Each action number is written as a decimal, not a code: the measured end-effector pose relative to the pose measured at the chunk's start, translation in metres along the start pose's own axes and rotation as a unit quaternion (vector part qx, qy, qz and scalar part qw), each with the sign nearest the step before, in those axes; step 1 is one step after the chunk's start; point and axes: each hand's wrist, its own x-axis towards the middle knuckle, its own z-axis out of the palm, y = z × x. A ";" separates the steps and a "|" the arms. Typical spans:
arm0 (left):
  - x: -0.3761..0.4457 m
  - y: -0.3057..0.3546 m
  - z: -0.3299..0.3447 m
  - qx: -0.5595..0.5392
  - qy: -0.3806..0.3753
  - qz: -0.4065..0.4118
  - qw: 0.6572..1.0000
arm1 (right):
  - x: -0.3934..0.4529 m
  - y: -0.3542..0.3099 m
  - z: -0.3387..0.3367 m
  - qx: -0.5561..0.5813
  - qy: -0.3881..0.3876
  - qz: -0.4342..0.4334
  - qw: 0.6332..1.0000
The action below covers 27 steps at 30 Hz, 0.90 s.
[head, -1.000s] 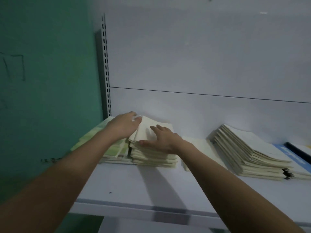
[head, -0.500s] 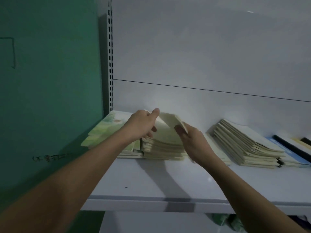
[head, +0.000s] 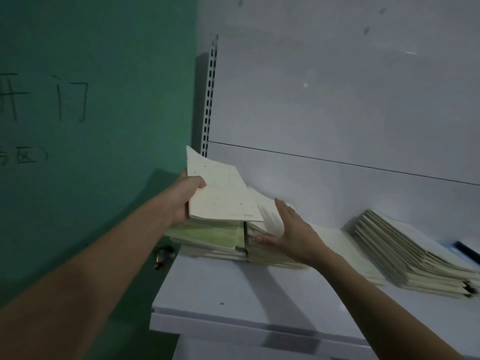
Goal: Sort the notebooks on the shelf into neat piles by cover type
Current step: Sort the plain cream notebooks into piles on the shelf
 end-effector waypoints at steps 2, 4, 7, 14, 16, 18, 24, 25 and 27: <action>0.001 -0.005 -0.003 0.011 -0.009 0.011 1.000 | 0.002 0.001 0.011 -0.047 -0.039 0.004 0.998; 0.001 -0.014 -0.002 0.008 -0.018 0.011 1.000 | -0.007 0.002 0.022 -0.096 -0.031 -0.017 0.995; 0.006 -0.022 -0.002 0.003 -0.020 0.006 1.000 | -0.038 0.003 0.030 -0.122 0.039 -0.031 0.991; 0.010 -0.020 -0.004 0.003 -0.016 -0.014 1.000 | -0.054 0.009 -0.002 0.138 0.184 0.064 0.971; 0.009 -0.020 0.002 0.013 -0.028 -0.019 0.999 | -0.041 0.004 -0.017 0.198 0.222 0.080 0.951; 0.008 -0.020 0.014 0.012 -0.044 -0.022 0.999 | -0.032 -0.010 -0.025 0.170 0.259 0.039 0.950; 0.001 -0.031 0.046 -0.085 -0.156 -0.113 0.978 | -0.041 -0.071 -0.021 0.011 0.145 -0.126 0.981; 0.001 -0.033 0.044 -0.103 -0.158 -0.116 0.975 | -0.043 -0.074 -0.021 -0.014 0.130 -0.138 0.982; 0.000 -0.036 0.038 -0.116 -0.136 -0.111 0.978 | -0.046 -0.075 -0.023 -0.040 0.066 -0.153 0.985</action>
